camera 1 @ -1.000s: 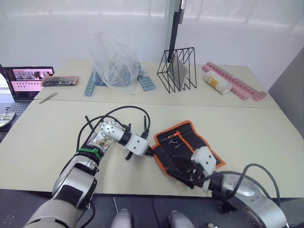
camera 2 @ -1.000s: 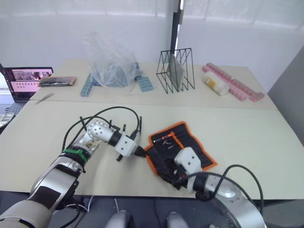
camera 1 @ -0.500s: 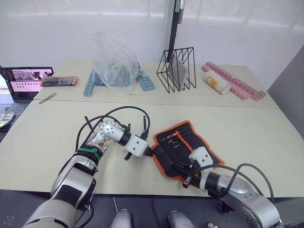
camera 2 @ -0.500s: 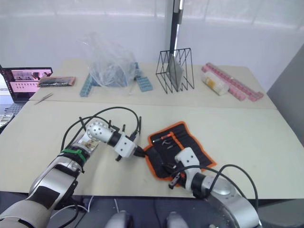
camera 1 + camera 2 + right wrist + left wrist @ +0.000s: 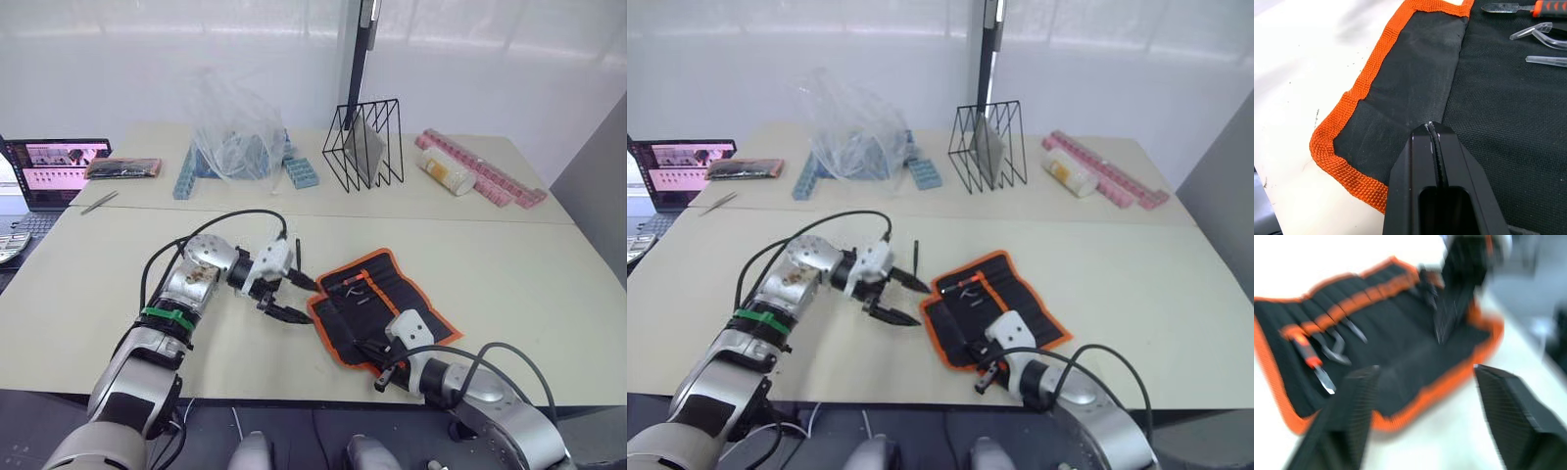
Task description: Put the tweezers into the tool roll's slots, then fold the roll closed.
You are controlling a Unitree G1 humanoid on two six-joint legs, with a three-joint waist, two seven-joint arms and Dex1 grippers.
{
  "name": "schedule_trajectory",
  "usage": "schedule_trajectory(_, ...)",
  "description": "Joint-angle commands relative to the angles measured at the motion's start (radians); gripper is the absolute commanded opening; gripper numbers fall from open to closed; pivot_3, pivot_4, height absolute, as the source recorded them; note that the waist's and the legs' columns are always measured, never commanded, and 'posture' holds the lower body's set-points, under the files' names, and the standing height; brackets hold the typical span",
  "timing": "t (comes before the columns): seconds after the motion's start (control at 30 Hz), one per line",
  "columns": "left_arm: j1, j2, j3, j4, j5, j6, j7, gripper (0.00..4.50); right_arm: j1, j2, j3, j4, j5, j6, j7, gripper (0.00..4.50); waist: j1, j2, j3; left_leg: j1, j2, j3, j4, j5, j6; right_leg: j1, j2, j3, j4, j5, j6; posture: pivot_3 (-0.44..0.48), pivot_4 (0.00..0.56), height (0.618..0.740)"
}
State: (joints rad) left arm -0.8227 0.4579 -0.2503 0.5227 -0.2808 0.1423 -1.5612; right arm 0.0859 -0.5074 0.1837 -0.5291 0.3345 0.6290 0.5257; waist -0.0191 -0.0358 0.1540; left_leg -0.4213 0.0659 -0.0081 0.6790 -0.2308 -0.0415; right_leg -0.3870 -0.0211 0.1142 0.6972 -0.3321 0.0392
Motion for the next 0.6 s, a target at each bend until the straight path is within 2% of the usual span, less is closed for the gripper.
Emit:
schedule_trajectory(0.03, -0.009, -0.032, 0.034, -0.066, -0.027, 0.127, 0.088, 2.62, 0.013, -0.014, 0.026, 0.045, -0.025, 0.019, 0.007, 0.00, 0.001, 0.000, 0.000, 0.000, 0.000, 0.000, 0.000, 0.000, 0.000, 0.000, 0.000, 0.000, 0.000, 0.000, 0.000, 0.000, 0.150, 0.705)
schedule_trajectory(0.13, 0.012, -0.070, 0.040, -0.106, -0.017, 0.191, 0.177, 1.58, 0.018, -0.016, 0.027, 0.043, -0.027, 0.018, 0.014, 0.00, 0.002, 0.000, 0.000, 0.000, 0.000, 0.000, 0.000, 0.000, 0.000, 0.000, 0.000, 0.000, 0.000, 0.000, 0.000, 0.000, 0.150, 0.705)
schedule_trajectory(0.27, 0.048, -0.114, 0.012, -0.098, 0.048, 0.163, 0.290, 0.22, 0.020, -0.020, 0.028, 0.040, -0.031, 0.014, 0.022, 0.00, 0.001, 0.000, 0.000, 0.000, 0.000, 0.000, 0.000, 0.000, 0.000, 0.000, 0.000, 0.000, 0.001, 0.000, 0.000, 0.000, 0.150, 0.705)
schedule_trajectory(0.3, 0.056, -0.120, 0.004, -0.096, 0.061, 0.155, 0.306, 0.03, 0.022, -0.021, 0.026, 0.038, -0.031, 0.013, 0.023, 0.00, 0.001, 0.000, 0.000, 0.000, 0.000, 0.000, 0.000, 0.000, 0.000, 0.000, 0.000, 0.000, 0.001, 0.000, 0.000, 0.000, 0.150, 0.705)
schedule_trajectory(0.47, 0.135, -0.119, -0.092, -0.061, 0.198, 0.028, 0.361, 0.03, 0.012, -0.029, 0.013, 0.014, -0.013, 0.012, 0.045, 0.00, 0.005, 0.000, 0.000, 0.000, -0.001, 0.000, 0.000, 0.000, 0.000, 0.000, 0.000, 0.000, 0.001, 0.000, 0.000, 0.000, 0.150, 0.705)
schedule_trajectory(0.6, 0.162, -0.125, -0.125, 0.004, 0.263, -0.058, 0.407, 0.03, -0.031, -0.024, -0.018, -0.011, 0.029, 0.013, 0.072, 0.00, 0.008, -0.001, -0.002, 0.001, -0.001, -0.001, 0.000, 0.000, 0.000, 0.002, 0.000, 0.001, 0.000, 0.000, 0.000, 0.000, 0.150, 0.705)
